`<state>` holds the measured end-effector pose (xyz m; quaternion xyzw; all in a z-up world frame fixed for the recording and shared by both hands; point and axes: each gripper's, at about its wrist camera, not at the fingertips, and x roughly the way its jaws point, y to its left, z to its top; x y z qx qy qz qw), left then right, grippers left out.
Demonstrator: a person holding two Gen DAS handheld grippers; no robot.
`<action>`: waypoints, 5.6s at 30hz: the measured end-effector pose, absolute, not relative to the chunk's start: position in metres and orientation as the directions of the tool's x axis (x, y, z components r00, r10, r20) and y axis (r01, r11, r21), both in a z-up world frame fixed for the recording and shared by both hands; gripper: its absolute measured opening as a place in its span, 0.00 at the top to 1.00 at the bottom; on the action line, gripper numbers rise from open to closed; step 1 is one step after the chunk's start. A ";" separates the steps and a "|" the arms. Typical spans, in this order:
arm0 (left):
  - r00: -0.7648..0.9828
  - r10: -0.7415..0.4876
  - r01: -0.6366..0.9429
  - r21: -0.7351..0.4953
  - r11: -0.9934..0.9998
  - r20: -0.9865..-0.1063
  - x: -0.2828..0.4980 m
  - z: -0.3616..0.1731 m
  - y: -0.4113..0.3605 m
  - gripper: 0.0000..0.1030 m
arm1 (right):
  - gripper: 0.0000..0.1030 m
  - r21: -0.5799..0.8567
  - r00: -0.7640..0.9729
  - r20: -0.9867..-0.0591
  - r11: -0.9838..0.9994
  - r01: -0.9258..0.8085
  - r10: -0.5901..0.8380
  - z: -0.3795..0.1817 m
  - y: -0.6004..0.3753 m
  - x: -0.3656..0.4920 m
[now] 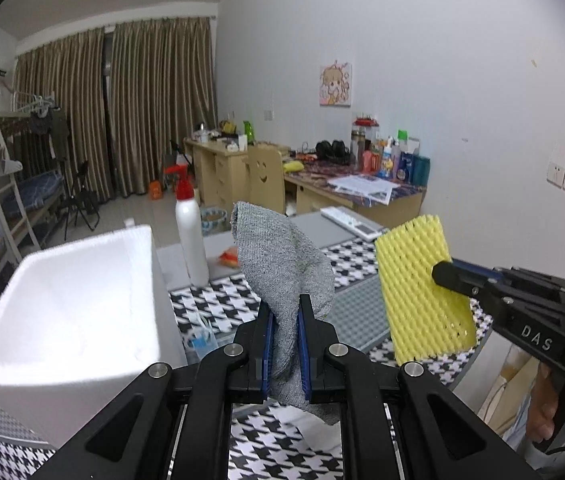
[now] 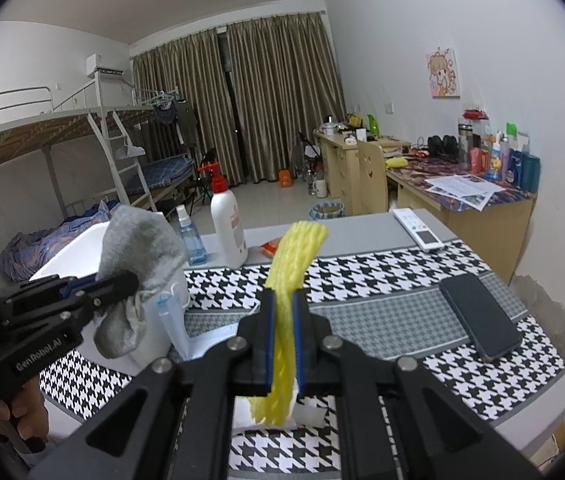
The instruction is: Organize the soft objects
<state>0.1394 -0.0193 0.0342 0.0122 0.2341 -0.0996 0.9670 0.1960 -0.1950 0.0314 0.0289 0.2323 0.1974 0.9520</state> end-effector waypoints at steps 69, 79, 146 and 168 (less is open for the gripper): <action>0.916 0.155 -0.169 -0.005 0.986 -0.369 0.147 0.077 0.093 0.89 | 0.90 0.132 0.670 -0.344 0.741 -0.659 0.657 0.086 -0.072 0.234; 0.896 0.162 -0.174 0.008 0.985 -0.414 0.160 0.064 0.102 0.75 | 0.90 0.124 0.666 -0.347 0.737 -0.665 0.660 0.087 -0.062 0.235; 0.859 0.372 -0.420 -0.067 0.905 -0.352 0.084 0.055 0.175 0.01 | 0.22 0.088 0.544 -0.447 0.641 -0.763 0.709 0.071 0.021 0.235; 0.872 0.360 -0.396 -0.047 0.917 -0.330 0.074 0.062 0.159 0.01 | 0.07 0.051 0.587 -0.412 0.661 -0.749 0.697 0.070 0.002 0.214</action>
